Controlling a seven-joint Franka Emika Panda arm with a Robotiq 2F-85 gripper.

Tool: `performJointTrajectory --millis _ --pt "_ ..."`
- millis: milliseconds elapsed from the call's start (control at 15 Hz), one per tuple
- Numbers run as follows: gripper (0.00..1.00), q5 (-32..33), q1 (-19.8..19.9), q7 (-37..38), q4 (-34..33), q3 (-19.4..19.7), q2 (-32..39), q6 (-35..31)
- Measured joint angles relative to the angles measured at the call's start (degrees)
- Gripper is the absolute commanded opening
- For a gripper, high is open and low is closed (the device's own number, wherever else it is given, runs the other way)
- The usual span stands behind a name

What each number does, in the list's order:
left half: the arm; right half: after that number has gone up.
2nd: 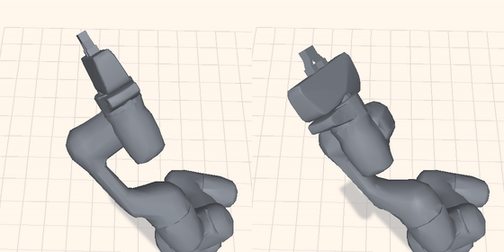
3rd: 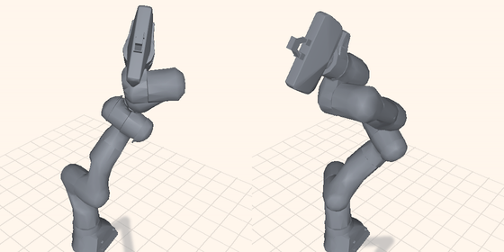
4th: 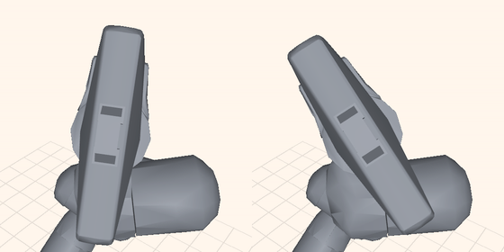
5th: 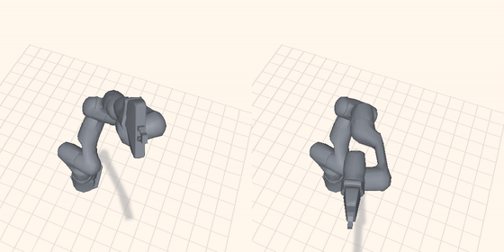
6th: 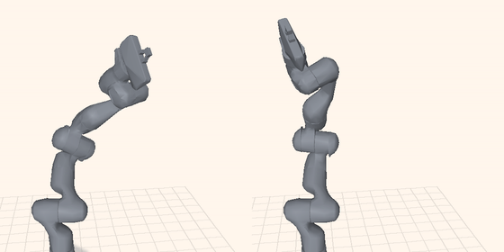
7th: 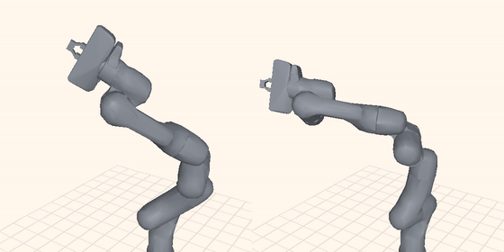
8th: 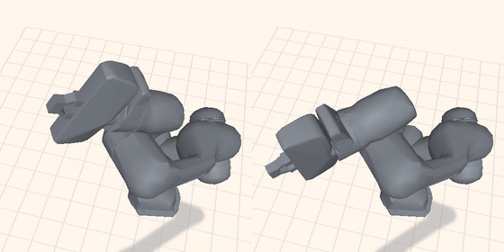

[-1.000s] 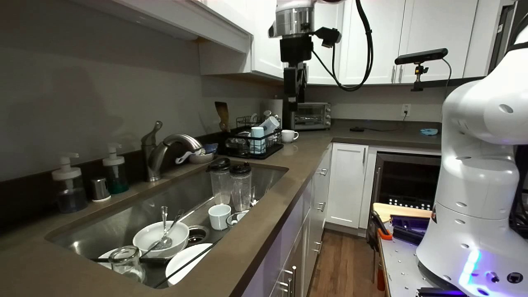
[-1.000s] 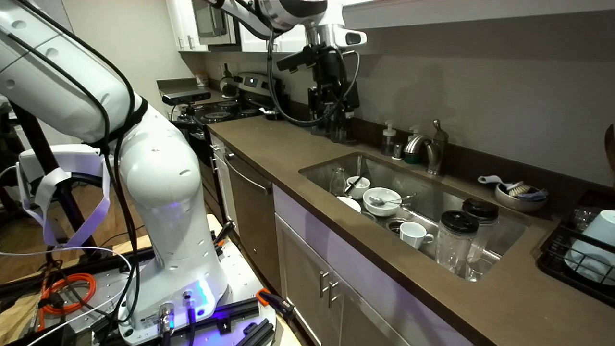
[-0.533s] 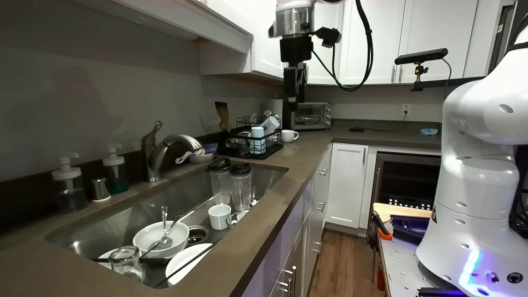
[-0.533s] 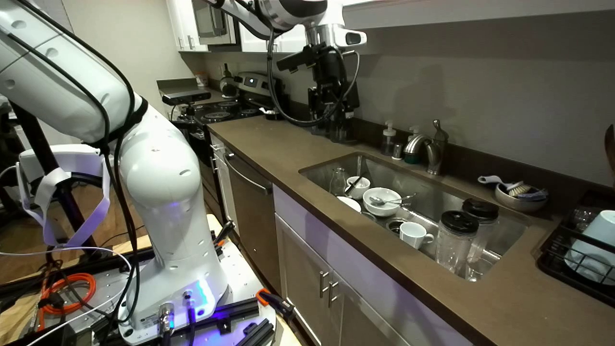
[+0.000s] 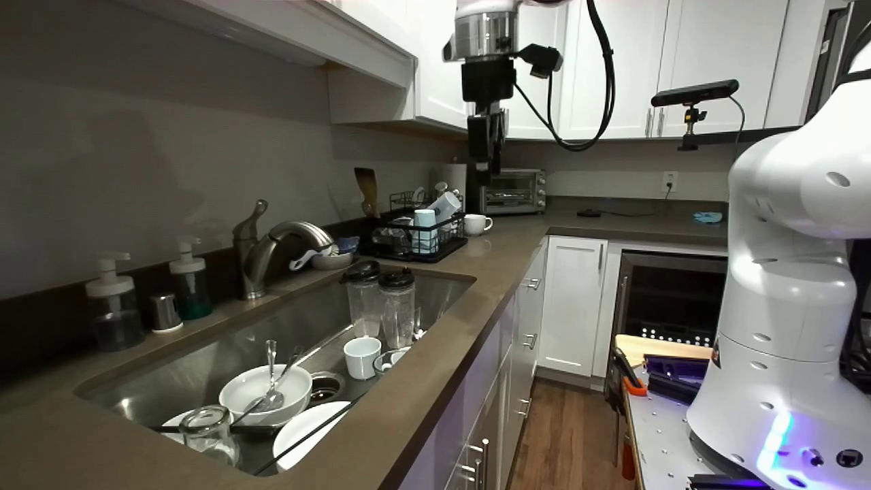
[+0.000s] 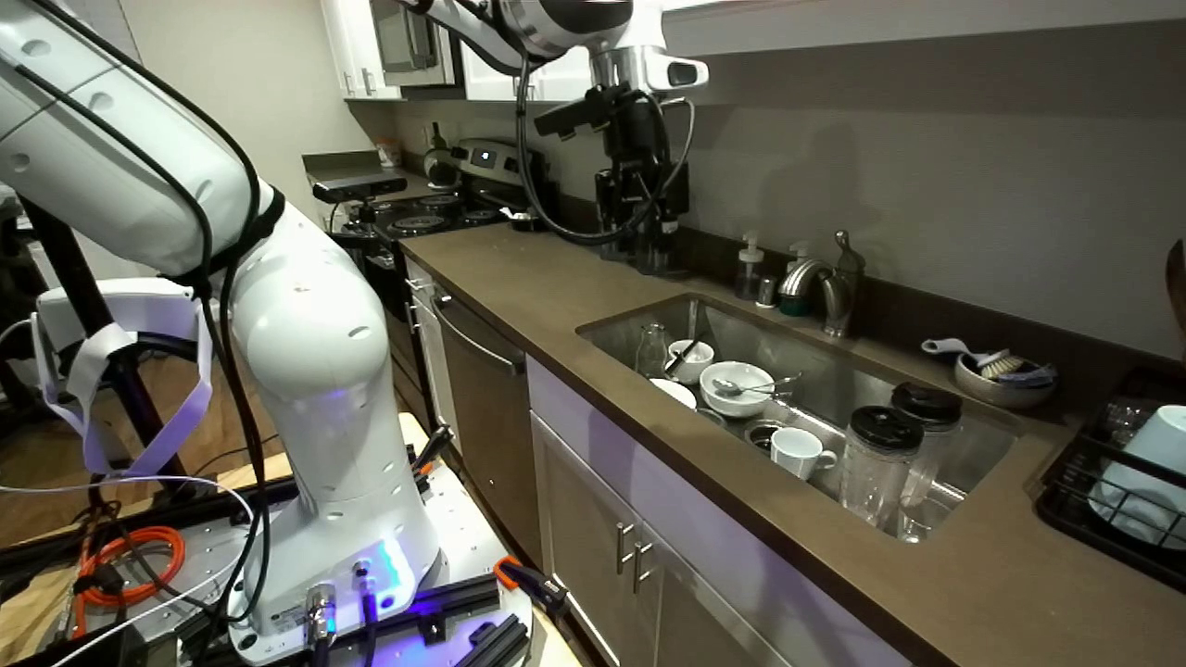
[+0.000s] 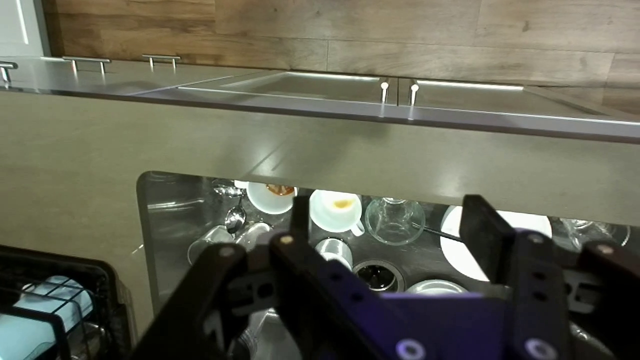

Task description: Open the tap

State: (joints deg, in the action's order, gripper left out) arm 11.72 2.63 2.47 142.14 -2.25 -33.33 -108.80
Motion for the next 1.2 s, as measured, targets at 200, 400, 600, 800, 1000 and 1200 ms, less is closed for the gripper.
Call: performJointTrajectory --millis 200,400,600,800,1000,1200 --pt "0.60 -0.02 -0.20 0.00 -0.13 0.39 0.02 0.00" --pt "0.60 -0.02 -0.30 0.00 -0.14 0.42 0.03 0.00" --pt "0.60 -0.02 -0.44 0.00 -0.14 0.45 0.03 0.00" --pt "0.60 -0.03 -0.44 0.00 -0.14 0.46 0.04 0.00" --pt "0.86 -0.03 -0.45 0.00 -0.14 0.46 0.04 0.00" --pt "0.99 0.06 -0.45 0.22 -0.13 0.47 0.04 0.04"
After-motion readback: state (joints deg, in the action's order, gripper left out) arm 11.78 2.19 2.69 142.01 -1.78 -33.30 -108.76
